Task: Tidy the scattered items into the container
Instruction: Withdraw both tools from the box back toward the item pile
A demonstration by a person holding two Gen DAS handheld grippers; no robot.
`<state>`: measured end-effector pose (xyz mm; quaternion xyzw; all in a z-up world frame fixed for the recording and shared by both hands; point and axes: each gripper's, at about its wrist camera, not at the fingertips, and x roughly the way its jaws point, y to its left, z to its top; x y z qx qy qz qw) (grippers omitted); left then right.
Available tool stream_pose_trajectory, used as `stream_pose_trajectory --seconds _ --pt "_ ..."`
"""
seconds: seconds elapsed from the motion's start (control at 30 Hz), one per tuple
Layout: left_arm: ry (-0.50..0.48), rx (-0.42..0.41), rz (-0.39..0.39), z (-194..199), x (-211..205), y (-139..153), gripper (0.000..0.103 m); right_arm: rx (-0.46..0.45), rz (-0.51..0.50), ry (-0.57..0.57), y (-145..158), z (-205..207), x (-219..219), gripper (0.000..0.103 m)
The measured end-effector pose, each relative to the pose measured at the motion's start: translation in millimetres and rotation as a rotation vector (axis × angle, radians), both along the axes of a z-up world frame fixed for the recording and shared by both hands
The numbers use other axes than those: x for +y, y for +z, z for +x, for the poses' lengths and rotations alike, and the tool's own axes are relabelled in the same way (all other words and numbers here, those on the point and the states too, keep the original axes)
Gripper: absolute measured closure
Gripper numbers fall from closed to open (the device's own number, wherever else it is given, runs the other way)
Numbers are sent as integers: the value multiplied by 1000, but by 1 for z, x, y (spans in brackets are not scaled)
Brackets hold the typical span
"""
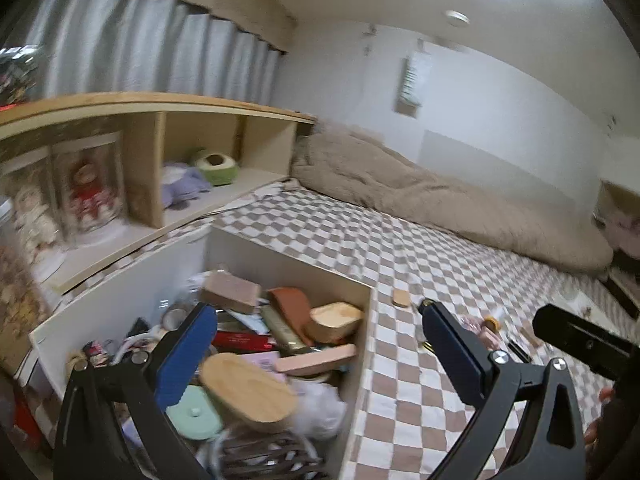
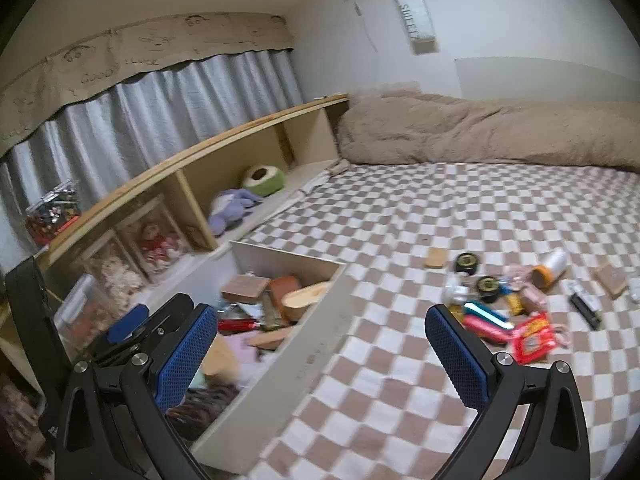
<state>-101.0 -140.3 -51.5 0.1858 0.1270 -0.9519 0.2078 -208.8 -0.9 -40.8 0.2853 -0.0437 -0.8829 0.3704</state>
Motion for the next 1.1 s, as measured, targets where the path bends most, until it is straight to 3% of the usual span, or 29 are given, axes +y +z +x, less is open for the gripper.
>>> stream_pose_trajectory --seconds 0.2,0.57,0.83,1.1 --pt "-73 -6 6 -23 26 -4 0 15 38 -59 -6 -14 34 0" --pt "-176 -9 -55 -56 72 -12 0 72 97 -144 -17 -37 80 0" --pt "-212 -3 -62 -82 88 -18 0 84 115 -185 -28 -55 111 0" --pt "-250 -17 -89 -107 107 -27 0 166 134 -276 -32 -68 151 0"
